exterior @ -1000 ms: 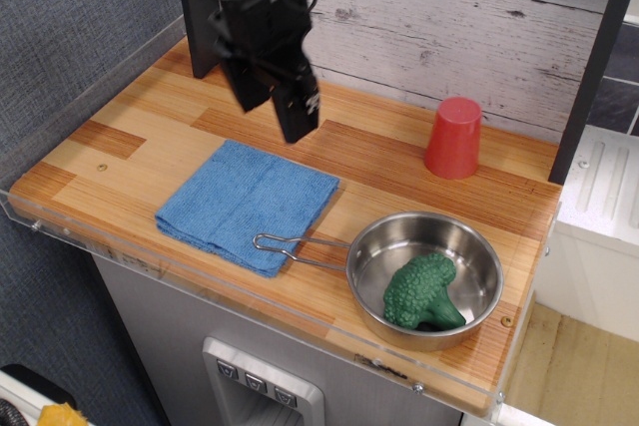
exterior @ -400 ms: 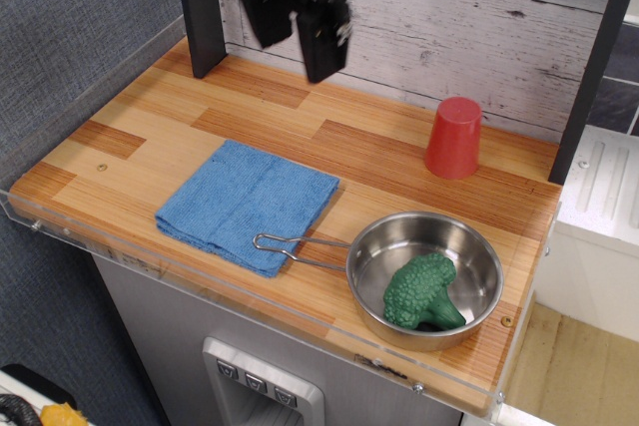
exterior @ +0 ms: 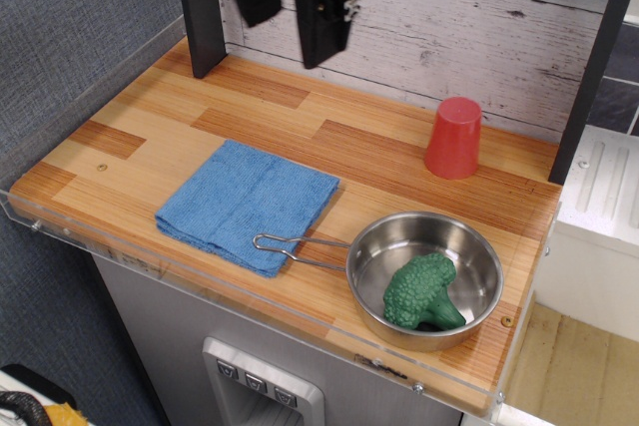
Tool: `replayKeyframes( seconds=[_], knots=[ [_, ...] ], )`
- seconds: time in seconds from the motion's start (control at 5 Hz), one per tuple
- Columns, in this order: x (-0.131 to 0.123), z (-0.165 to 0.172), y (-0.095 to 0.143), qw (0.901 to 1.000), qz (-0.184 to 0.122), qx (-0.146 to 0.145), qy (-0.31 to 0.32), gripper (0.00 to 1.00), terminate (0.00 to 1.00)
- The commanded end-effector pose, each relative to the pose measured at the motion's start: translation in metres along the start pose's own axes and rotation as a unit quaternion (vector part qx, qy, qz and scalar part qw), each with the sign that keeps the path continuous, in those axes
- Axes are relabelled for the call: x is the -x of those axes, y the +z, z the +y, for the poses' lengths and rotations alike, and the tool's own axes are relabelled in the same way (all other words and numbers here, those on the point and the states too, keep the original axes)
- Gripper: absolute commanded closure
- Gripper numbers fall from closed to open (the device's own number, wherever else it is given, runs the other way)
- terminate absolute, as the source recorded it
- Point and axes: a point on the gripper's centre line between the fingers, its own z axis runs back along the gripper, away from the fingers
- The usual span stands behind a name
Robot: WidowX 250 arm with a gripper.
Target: PICK UP THE GREEN TOWEL AND PUT ANOTHER SIDE OF THE TABLE
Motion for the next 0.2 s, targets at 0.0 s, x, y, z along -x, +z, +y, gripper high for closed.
replayKeyframes(
  seconds=[0.0],
  knots=[
    [0.0027,-0.0003,0.01,0.9999,-0.014,-0.006,0.002,0.0,1.0]
  ],
)
